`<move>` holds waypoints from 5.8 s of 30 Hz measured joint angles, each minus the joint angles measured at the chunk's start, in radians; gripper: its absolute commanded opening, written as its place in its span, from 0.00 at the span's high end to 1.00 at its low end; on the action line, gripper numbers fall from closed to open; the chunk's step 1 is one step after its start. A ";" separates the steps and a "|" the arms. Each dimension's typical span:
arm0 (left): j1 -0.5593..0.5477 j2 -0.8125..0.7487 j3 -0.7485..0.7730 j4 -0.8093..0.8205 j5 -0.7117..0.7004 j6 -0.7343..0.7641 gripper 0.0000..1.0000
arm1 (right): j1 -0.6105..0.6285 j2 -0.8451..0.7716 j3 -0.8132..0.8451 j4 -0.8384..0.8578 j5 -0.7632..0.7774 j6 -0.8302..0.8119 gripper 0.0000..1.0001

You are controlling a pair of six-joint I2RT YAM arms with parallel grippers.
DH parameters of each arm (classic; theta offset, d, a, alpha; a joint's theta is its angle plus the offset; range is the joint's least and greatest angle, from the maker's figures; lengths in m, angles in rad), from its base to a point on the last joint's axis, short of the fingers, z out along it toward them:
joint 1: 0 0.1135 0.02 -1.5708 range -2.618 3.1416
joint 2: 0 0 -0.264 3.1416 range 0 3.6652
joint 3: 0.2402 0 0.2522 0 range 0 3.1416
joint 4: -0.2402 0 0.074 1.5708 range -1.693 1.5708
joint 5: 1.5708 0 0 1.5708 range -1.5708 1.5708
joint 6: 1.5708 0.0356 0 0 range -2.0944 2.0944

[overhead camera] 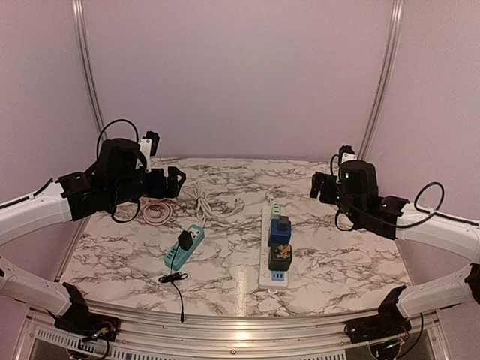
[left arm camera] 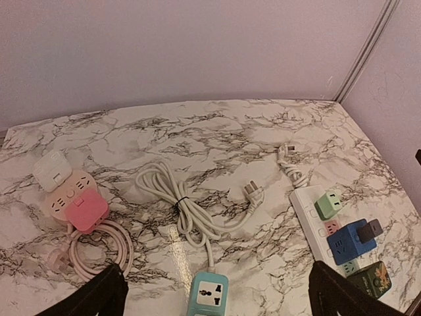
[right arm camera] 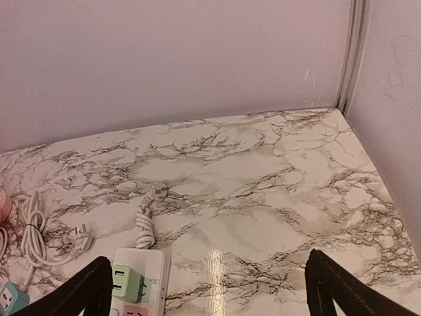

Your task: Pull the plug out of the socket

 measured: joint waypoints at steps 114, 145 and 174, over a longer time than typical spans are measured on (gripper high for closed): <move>-0.033 0.306 -0.041 0.169 0.293 -0.255 0.01 | 0.299 0.530 0.482 -0.663 -0.152 0.364 0.91; -0.040 0.491 -0.010 0.294 0.462 -0.406 0.67 | 0.355 0.552 0.518 -0.652 -0.188 0.241 0.60; -0.153 0.710 0.237 0.384 0.584 -0.515 1.00 | 0.362 0.550 0.542 -0.698 -0.158 0.321 0.83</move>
